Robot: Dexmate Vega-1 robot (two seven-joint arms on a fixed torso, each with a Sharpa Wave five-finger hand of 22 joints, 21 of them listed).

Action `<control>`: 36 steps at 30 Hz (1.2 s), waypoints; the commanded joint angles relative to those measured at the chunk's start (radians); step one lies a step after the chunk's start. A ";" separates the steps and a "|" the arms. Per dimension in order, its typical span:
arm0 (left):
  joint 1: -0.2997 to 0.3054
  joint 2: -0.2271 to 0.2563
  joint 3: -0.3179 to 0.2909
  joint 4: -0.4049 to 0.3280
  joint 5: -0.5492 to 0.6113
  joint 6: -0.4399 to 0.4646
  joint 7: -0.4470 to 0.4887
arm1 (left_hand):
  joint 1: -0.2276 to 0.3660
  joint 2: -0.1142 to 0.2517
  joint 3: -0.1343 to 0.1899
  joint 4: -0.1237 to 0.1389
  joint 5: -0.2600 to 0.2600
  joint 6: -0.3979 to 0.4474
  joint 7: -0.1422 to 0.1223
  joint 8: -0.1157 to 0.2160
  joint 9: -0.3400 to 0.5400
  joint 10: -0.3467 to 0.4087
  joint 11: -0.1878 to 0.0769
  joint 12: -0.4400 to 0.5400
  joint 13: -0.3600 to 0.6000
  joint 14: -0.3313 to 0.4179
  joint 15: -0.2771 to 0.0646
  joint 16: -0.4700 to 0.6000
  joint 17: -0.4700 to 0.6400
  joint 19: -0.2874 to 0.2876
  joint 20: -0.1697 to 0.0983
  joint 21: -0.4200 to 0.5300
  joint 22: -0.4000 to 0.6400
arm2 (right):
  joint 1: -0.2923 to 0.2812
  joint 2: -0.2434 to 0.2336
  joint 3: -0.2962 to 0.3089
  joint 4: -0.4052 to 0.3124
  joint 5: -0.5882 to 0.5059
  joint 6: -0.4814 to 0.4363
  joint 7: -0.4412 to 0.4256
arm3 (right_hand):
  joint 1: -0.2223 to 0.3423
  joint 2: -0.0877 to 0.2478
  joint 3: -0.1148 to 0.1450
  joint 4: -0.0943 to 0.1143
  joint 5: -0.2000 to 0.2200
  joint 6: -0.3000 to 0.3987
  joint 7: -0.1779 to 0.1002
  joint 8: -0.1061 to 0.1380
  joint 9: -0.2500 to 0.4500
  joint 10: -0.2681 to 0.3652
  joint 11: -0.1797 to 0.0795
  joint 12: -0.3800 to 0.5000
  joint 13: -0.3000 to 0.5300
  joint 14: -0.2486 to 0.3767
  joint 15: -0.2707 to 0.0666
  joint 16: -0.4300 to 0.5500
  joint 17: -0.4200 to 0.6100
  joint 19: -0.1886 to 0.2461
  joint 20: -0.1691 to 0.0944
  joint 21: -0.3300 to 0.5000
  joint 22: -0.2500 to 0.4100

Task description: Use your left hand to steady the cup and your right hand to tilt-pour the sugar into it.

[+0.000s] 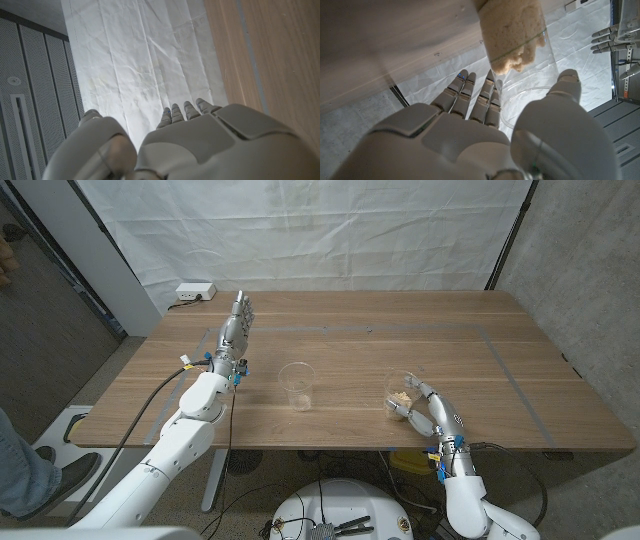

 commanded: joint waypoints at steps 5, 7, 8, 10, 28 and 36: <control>0.022 0.076 -0.013 -0.063 0.093 0.057 0.064 | 0.086 0.051 0.035 -0.034 -0.011 0.012 -0.004 0.005 0.003 0.013 -0.001 -0.004 0.002 0.017 0.001 0.004 0.002 -0.001 -0.027 0.001 0.001 | 0.001 -0.031 0.044 -0.052 0.125 0.075 0.097 | 0.019 0.011 0.007 0.000 -0.005 0.011 0.003 0.005 0.003 0.012 0.003 0.005 0.003 0.012 -0.080 0.004 0.004 0.009 -0.049 0.008 0.002; 0.024 0.080 -0.013 -0.069 0.100 0.064 0.075 | 0.102 0.056 0.041 -0.042 -0.014 0.013 -0.001 0.005 0.003 0.014 -0.001 -0.004 0.002 0.018 0.003 0.004 0.001 -0.001 -0.026 0.001 0.001 | -0.003 -0.039 0.054 -0.070 0.123 0.057 0.108 | 0.022 0.012 0.008 0.000 -0.006 0.008 0.005 0.003 0.003 0.010 0.004 0.004 0.003 0.009 -0.078 0.001 0.004 0.008 -0.049 0.008 0.002; 0.025 0.085 -0.013 -0.074 0.108 0.068 0.081 | 0.107 0.057 0.043 -0.044 -0.015 0.013 -0.001 0.005 0.003 0.015 0.000 -0.003 0.002 0.019 0.004 0.004 0.001 0.001 -0.025 0.001 0.001 | -0.004 -0.039 0.058 -0.077 0.116 0.045 0.106 | 0.023 0.013 0.008 0.000 -0.007 0.006 0.007 0.001 0.003 0.006 0.006 0.002 0.003 0.007 -0.077 -0.001 0.004 0.007 -0.049 0.007 0.002; 0.029 0.090 -0.012 -0.080 0.124 0.072 0.093 | 0.133 0.062 0.051 -0.058 -0.019 0.018 0.000 0.007 0.003 0.022 0.001 -0.001 0.002 0.023 0.005 0.004 0.001 0.004 -0.021 0.002 0.000 | -0.007 -0.044 0.065 -0.087 0.128 0.042 0.121 | 0.025 0.014 0.008 0.000 -0.009 0.005 0.008 0.000 0.003 0.002 0.006 -0.001 0.003 0.005 -0.076 -0.003 0.004 0.003 -0.050 0.005 0.002; 0.127 0.147 -0.019 -0.122 0.286 -0.012 0.170 | 0.296 0.016 0.056 -0.159 -0.068 0.203 0.015 0.048 0.004 0.201 0.007 0.034 0.004 0.163 0.003 0.019 0.000 0.137 0.004 0.037 0.002 | -0.014 -0.018 0.089 -0.161 0.100 -0.001 0.112 | 0.046 0.021 0.015 -0.001 -0.016 0.003 0.008 -0.007 0.003 -0.010 0.007 -0.010 0.003 -0.004 -0.071 -0.013 0.004 -0.007 -0.049 -0.001 0.002; 0.212 0.216 -0.054 -0.168 0.317 -0.049 0.167 | 0.319 -0.008 0.049 -0.177 -0.066 0.194 0.009 0.039 0.004 0.188 0.002 0.023 0.005 0.152 0.003 0.010 0.001 0.117 0.004 0.024 0.001 | 0.016 0.021 0.053 -0.166 0.066 -0.030 0.107 | 0.050 0.021 0.015 0.000 -0.020 0.001 0.007 -0.010 0.003 -0.020 0.009 -0.016 0.003 -0.010 -0.068 -0.018 0.004 -0.010 -0.047 -0.002 0.002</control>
